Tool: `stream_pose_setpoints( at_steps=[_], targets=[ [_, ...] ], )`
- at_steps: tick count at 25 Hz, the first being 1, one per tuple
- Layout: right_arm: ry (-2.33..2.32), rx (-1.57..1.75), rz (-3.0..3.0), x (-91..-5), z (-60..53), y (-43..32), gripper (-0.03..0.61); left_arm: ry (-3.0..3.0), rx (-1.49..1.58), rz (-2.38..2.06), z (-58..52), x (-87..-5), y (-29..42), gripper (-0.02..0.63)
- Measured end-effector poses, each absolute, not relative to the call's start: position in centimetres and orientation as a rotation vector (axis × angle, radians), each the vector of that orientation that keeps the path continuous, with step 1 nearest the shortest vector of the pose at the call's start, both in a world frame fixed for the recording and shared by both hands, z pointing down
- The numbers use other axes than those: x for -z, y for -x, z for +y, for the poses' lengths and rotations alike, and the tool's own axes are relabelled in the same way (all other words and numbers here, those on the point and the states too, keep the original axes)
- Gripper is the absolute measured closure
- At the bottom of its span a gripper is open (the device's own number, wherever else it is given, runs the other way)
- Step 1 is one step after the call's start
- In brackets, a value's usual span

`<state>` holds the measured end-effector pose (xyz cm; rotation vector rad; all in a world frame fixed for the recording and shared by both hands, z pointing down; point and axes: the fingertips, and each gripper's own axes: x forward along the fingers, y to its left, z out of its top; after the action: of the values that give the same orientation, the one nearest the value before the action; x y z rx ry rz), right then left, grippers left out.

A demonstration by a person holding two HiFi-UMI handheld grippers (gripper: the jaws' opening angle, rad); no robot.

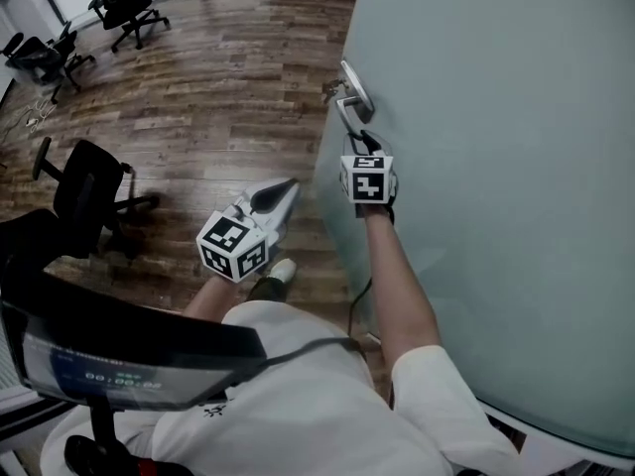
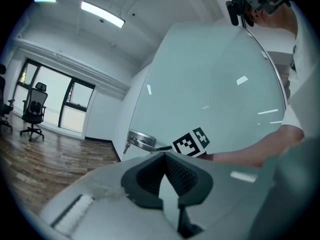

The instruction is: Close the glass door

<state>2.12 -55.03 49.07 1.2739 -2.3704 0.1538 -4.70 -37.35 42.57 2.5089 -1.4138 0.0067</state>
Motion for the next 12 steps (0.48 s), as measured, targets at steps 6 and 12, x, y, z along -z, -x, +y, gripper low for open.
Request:
stream_pose_setpoints(
  at_steps=[6, 12],
  targets=[
    [-1.234, -0.144, -2.397, -48.5, -53.5, -1.5, 0.466, -2.430, 0.000, -1.540, -32.0, -41.8, 5.1, 0.612],
    [-1.179, -0.149, -2.428, -48.0, -53.6, -1.8, 0.466, -2.328, -0.019, -1.662, -29.5, -41.6, 4.1, 0.612]
  ],
)
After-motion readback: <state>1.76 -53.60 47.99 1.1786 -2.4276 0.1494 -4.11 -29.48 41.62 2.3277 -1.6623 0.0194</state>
